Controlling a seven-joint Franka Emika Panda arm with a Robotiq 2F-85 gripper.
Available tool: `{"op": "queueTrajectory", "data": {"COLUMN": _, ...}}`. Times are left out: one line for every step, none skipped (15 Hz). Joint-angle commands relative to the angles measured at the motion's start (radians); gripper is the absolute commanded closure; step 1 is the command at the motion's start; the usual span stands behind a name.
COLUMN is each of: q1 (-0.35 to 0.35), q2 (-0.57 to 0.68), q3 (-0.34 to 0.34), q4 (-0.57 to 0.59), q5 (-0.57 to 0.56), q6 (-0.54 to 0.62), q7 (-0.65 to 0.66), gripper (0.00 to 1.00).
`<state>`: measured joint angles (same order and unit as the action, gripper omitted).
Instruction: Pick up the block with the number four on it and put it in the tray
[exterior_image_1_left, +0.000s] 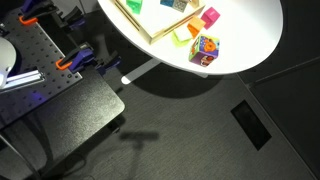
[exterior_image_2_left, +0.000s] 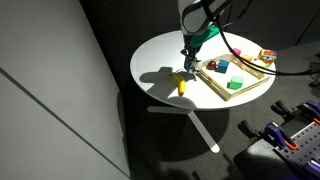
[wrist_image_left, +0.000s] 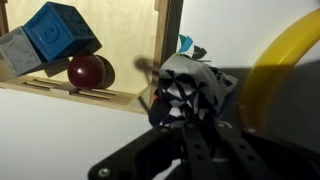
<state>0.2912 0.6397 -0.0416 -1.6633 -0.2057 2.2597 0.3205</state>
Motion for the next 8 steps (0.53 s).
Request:
{"op": "queueTrajectory", "data": {"q1": -0.018, "q2": -0.044, "q3": 0.007, "q4": -0.006, "q5": 0.009, "q6": -0.041, "q7": 0.017, "gripper": 0.96}}
{"op": "queueTrajectory", "data": {"q1": -0.020, "q2": -0.052, "q3": 0.005, "q4": -0.008, "q5": 0.007, "q6": -0.048, "q7": 0.020, "gripper": 0.96}}
{"op": "queueTrajectory", "data": {"q1": -0.023, "q2": -0.058, "q3": 0.004, "q4": -0.011, "q5": 0.005, "q6": -0.056, "q7": 0.023, "gripper": 0.96}}
{"op": "queueTrajectory", "data": {"q1": -0.026, "q2": -0.064, "q3": 0.002, "q4": -0.013, "q5": 0.004, "q6": -0.064, "q7": 0.027, "gripper": 0.96}}
{"op": "queueTrajectory", "data": {"q1": -0.031, "q2": -0.070, "q3": 0.002, "q4": -0.015, "q5": 0.004, "q6": -0.073, "q7": 0.027, "gripper": 0.96}}
{"op": "queueTrajectory", "data": {"q1": -0.036, "q2": -0.077, "q3": 0.002, "q4": -0.021, "q5": 0.003, "q6": -0.082, "q7": 0.026, "gripper": 0.96}}
{"op": "queueTrajectory", "data": {"q1": -0.040, "q2": -0.083, "q3": 0.001, "q4": -0.027, "q5": 0.003, "q6": -0.091, "q7": 0.027, "gripper": 0.96}}
{"op": "queueTrajectory", "data": {"q1": -0.045, "q2": -0.087, "q3": 0.000, "q4": -0.032, "q5": 0.001, "q6": -0.096, "q7": 0.027, "gripper": 0.96}}
